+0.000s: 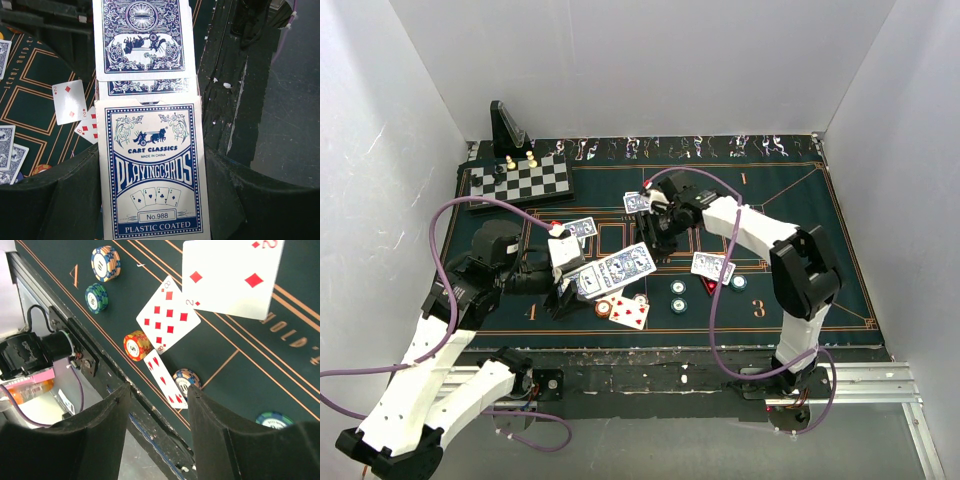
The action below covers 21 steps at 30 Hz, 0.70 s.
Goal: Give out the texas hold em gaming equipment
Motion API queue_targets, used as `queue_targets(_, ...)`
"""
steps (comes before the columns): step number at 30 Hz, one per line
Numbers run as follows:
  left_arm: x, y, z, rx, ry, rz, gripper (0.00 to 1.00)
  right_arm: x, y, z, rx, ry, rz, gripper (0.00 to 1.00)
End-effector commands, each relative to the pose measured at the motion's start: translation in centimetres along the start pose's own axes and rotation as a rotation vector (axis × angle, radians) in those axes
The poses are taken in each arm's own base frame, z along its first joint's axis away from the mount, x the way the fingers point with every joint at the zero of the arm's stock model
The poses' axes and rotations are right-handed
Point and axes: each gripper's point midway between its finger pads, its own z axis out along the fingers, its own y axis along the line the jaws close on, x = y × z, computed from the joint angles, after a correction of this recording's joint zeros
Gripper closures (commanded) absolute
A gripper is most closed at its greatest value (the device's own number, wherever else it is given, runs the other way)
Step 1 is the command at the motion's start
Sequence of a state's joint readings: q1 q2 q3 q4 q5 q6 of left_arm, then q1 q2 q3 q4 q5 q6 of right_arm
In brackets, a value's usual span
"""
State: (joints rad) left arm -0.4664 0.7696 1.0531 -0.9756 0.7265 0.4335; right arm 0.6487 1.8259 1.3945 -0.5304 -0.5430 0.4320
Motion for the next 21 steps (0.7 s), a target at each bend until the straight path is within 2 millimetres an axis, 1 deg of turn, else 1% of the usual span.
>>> queue_targets(1, -0.6, -0.3, -0.1, 0.014, -0.024, 0.005, 1.0, 0.6, 0.7, 1.8, -0.07, 0.034, -0.041, 0.44)
queue_targets(3, -0.4, -0.3, 0.0, 0.017, -0.022, 0.0, 1.0, 0.8, 0.9, 2.3, -0.083, 0.039, -0.057, 0.44)
queue_targets(5, -0.3, -0.2, 0.2, 0.018, -0.023, -0.006, 1.0, 1.0, 0.5, 3.0, -0.068, 0.055, -0.049, 0.43)
queue_targets(7, -0.3, -0.2, 0.3, 0.025, -0.02, -0.024, 1.0, 1.2, 0.3, 3.2, -0.07, 0.057, -0.036, 0.43)
queue_targets(10, -0.8, -0.1, 0.2, 0.017, -0.027, -0.017, 1.0, 1.1, 0.5, 3.0, -0.068, 0.043, -0.024, 0.41)
queue_targets(12, -0.7, 0.0, 0.1, 0.007, -0.026, -0.016, 1.0, 1.0, 0.4, 2.8, -0.05, 0.037, -0.019, 0.41)
queue_targets(17, -0.3, -0.4, 0.1, 0.009, -0.032, -0.035, 1.0, 0.7, 0.4, 2.7, -0.038, 0.029, -0.013, 0.35)
queue_targets(19, 0.1, -0.6, 0.1, 0.014, -0.026, -0.042, 1.0, 0.6, 0.3, 2.7, -0.031, 0.025, -0.001, 0.34)
queue_targets(21, 0.1, -0.6, 0.1, 0.009, -0.028, -0.046, 1.0, 0.6, 0.4, 2.6, -0.026, 0.022, 0.004, 0.34)
